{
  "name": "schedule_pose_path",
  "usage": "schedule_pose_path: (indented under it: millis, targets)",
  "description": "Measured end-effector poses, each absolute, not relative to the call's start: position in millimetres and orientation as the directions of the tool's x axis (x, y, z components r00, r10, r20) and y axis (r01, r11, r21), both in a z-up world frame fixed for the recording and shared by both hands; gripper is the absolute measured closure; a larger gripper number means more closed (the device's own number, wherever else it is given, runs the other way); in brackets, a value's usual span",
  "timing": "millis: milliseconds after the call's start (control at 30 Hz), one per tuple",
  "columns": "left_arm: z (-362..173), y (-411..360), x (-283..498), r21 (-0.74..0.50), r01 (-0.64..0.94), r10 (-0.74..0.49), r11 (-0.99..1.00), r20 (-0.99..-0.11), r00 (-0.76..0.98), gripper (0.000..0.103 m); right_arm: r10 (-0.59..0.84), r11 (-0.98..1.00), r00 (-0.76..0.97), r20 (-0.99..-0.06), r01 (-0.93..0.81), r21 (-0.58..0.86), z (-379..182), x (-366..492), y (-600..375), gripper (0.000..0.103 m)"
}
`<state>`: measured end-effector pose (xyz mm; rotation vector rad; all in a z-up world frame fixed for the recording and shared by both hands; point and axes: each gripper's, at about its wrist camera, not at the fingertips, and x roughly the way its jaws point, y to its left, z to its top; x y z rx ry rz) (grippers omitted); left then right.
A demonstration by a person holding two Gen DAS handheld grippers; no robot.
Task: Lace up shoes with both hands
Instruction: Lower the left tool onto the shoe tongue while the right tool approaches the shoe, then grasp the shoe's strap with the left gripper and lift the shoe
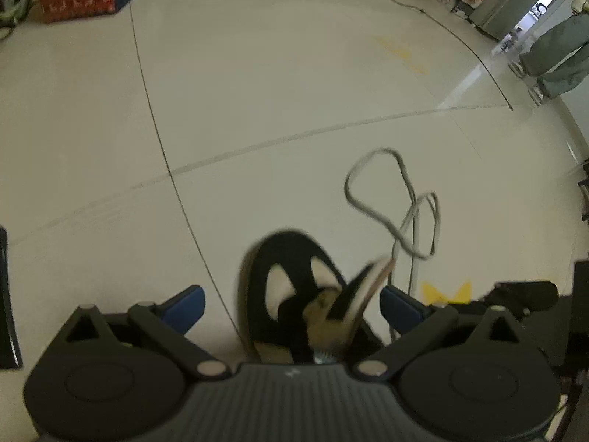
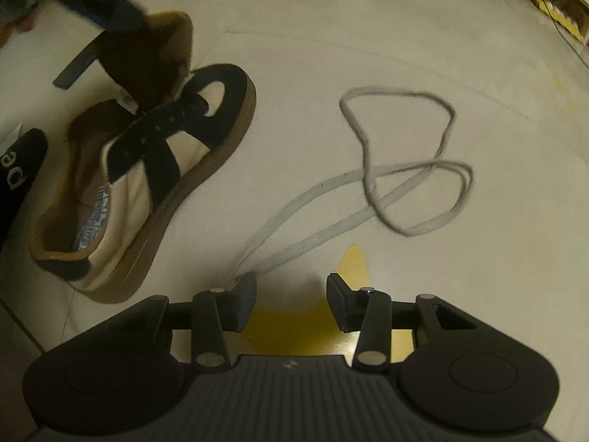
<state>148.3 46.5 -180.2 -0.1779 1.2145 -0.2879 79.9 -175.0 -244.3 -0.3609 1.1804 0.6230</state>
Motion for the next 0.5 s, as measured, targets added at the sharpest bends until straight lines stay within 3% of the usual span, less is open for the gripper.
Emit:
schedule_pose_path:
  millis: [167, 500]
  targets:
    - [-188.6, 37.6, 132.2, -0.292, 0.204, -0.341, 0.935, -0.897, 0.282, 0.007, 0.252, 0.767, 0.23, -0.94, -0.64, 0.049, -247.5, 84.6, -165.7, 0.057]
    - [-200.7, 45.1, 121.6, -0.283, 0.193, -0.325, 0.94, -0.914, 0.243, 0.03, 0.273, 0.801, 0.247, -0.93, -0.594, 0.078, -237.6, 93.2, -165.2, 0.057]
